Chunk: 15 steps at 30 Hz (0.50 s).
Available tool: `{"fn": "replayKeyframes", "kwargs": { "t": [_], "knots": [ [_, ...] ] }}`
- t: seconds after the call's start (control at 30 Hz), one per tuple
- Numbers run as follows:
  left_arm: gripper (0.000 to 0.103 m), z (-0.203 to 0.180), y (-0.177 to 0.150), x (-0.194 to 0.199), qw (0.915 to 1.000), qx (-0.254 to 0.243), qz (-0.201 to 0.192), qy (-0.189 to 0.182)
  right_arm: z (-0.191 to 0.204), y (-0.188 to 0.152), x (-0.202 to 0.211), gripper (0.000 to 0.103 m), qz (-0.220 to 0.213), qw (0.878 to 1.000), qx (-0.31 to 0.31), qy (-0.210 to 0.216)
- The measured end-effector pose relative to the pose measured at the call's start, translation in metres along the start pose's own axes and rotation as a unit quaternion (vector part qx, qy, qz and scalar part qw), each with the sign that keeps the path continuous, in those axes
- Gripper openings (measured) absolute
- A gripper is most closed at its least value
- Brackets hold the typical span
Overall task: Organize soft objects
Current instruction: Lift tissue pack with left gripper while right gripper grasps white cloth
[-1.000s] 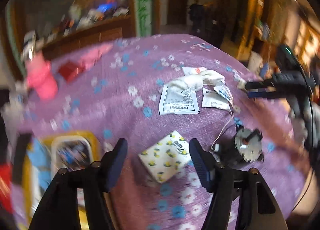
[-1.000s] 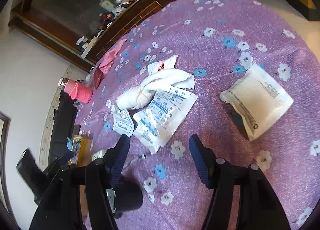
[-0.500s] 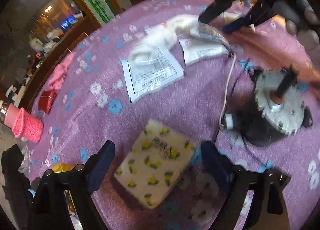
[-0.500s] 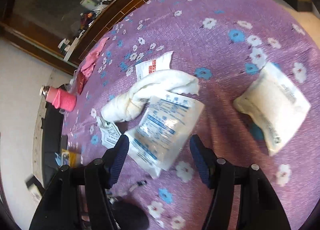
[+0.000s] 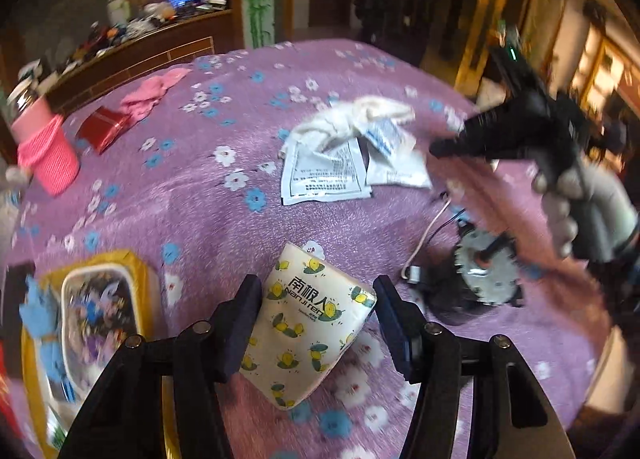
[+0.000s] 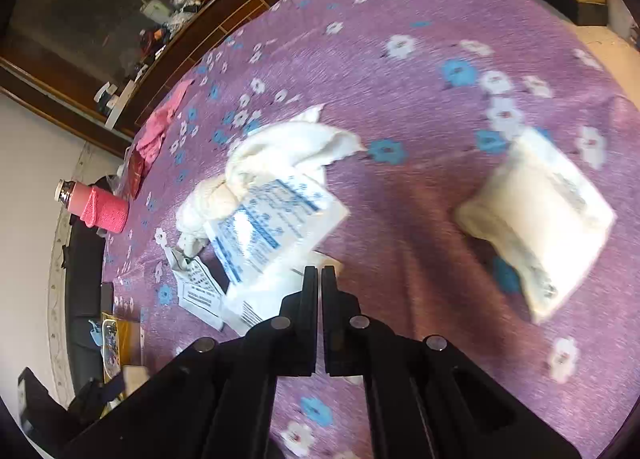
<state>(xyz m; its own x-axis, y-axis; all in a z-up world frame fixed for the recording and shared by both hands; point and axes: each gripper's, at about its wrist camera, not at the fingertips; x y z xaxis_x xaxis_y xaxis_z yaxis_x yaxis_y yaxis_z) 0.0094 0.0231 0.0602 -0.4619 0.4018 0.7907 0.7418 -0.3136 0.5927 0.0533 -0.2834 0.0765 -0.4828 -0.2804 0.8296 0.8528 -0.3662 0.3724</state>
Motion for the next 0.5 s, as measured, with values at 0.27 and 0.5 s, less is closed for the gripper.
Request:
{"fn": "replayKeyframes", "kwargs": {
  "t": [0.27, 0.5],
  "knots": [
    [0.061, 0.015, -0.024, 0.046, 0.9946, 0.076, -0.039, -0.059, 0.012, -0.001, 0.036, 0.081, -0.052, 0.998, 0.032, 0.008],
    [0.061, 0.023, -0.043, 0.061, 0.9886, 0.105, -0.052, -0.094, 0.098, 0.017, 0.012, 0.081, -0.021, 0.966, 0.246, -0.072]
  ]
}}
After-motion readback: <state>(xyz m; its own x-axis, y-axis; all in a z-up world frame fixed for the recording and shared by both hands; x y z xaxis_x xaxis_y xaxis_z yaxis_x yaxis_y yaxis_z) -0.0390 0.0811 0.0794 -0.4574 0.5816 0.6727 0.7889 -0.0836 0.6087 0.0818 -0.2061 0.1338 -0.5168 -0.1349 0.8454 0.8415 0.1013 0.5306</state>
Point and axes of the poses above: each gripper's, at about its wrist camera, not at the fingertips, and x roughly against the way its jaws point, z to its left, y to its top, and after that the axes turned 6 degrees about x, right-handed
